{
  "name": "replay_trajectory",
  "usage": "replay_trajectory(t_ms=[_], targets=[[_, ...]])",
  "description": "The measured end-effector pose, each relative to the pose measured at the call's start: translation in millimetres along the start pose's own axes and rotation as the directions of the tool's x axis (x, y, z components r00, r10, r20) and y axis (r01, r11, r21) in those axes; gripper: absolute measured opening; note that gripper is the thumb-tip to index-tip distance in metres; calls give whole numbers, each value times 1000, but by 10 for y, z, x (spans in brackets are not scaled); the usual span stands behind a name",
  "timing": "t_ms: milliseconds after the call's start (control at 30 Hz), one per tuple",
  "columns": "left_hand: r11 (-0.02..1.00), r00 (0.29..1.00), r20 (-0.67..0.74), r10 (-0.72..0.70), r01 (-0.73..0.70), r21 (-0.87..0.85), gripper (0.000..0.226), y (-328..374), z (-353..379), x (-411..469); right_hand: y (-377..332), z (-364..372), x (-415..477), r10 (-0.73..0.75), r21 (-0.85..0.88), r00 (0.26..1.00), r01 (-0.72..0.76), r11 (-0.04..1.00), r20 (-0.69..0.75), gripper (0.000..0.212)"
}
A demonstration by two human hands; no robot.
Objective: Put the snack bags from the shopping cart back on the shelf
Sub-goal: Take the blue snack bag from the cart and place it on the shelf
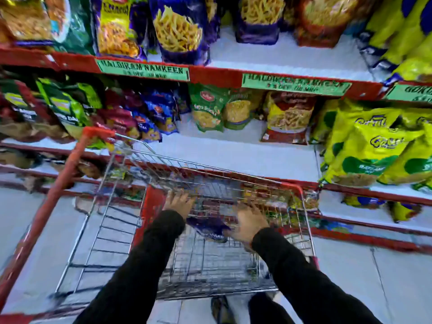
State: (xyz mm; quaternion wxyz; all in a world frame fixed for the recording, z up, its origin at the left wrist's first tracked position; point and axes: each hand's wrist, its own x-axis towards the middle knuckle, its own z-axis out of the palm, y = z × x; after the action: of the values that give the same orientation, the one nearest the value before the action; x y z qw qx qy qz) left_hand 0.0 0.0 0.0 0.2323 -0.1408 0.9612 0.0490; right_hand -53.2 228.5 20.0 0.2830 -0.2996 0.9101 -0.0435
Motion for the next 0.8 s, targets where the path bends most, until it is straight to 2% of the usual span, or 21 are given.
replay_trajectory(t_ms=[33,100,133,200,267,333,467,633,700,800], targets=[[999,996,81,-39,38,16,48,-5,71,1,-8,96,48,-3,13,999,3,1000,40,81],[999,981,189,-37,39,-6,55,-76,250,21,-26,234,125,62,107,996,-68,992,66,54],[995,970,241,-42,62,-75,56,-103,317,29,-48,261,139,94,101,993,-101,990,74,43],[989,981,185,-55,78,-122,44,-149,427,61,-61,325,205,145,69,987,-150,986,72,30],[978,985,113,-129,145,-149,33,-187,463,96,-46,367,261,170,62,985,-172,983,33,20],[955,984,65,-167,178,-239,29,-227,469,65,-31,412,314,201,44,979,-201,979,-15,18],[886,972,-123,-201,127,-446,22,-283,441,-18,43,385,293,216,85,964,-204,975,-154,23],[648,894,-314,-321,-34,-760,19,-174,206,-274,119,95,101,163,178,936,-111,978,-312,36],[547,883,-321,-344,-90,-832,19,-114,61,-366,127,-57,6,150,238,908,-58,969,-390,36],[320,886,-292,-359,-177,-931,10,13,-189,-505,128,-317,-185,191,389,841,25,921,-507,29]])
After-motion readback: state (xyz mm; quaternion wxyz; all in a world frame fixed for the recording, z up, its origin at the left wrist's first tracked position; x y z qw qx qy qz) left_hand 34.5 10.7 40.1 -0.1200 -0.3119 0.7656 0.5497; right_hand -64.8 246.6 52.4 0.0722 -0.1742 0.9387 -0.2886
